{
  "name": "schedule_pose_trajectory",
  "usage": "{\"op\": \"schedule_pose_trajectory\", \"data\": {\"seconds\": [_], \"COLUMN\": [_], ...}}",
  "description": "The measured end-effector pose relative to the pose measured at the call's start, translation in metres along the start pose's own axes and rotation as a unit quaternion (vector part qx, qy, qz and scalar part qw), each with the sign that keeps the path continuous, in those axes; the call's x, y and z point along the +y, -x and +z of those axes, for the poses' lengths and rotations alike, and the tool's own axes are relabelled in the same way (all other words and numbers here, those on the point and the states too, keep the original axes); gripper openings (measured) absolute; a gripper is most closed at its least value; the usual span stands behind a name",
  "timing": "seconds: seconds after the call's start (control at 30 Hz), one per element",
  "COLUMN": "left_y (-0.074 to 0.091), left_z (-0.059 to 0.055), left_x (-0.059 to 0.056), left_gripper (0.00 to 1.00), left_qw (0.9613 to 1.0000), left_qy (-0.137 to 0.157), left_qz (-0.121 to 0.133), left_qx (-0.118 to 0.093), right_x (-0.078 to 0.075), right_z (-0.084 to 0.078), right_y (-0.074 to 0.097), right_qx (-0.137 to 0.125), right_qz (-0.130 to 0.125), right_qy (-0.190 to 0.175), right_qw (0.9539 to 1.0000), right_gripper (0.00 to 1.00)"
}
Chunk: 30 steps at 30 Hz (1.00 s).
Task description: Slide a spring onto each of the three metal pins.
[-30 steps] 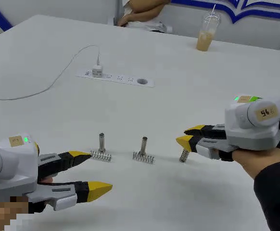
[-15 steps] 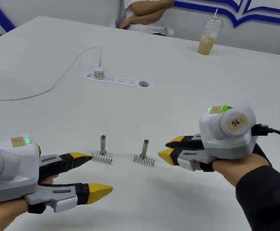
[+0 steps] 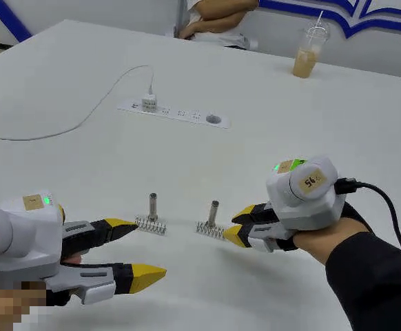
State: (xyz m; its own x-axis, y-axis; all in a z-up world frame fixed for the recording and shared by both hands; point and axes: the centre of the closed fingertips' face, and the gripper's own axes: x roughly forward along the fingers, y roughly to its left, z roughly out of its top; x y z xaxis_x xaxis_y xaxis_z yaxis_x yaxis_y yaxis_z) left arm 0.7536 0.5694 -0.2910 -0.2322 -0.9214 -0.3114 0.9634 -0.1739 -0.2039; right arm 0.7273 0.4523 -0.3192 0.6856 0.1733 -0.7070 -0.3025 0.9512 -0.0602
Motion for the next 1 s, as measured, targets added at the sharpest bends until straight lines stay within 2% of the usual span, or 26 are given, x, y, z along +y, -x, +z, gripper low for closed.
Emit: {"op": "schedule_pose_trajectory", "data": {"seconds": [0.4, 1.0], "left_y": [0.000, -0.001], "left_z": [-0.001, -0.003], "left_x": [-0.001, -0.003], "left_gripper": [0.58, 0.58], "left_qw": [1.0000, 1.0000], "left_qy": [0.000, 0.001], "left_qz": [0.001, -0.003], "left_qx": [0.003, 0.006], "right_x": [0.001, 0.005], "right_z": [-0.008, -0.016], "right_y": [-0.014, -0.023], "right_qx": [0.032, 0.056], "right_qz": [0.024, 0.050], "right_qy": [0.024, 0.034], "right_qw": [0.9989, 0.9966], "right_gripper": [0.18, 0.12]}}
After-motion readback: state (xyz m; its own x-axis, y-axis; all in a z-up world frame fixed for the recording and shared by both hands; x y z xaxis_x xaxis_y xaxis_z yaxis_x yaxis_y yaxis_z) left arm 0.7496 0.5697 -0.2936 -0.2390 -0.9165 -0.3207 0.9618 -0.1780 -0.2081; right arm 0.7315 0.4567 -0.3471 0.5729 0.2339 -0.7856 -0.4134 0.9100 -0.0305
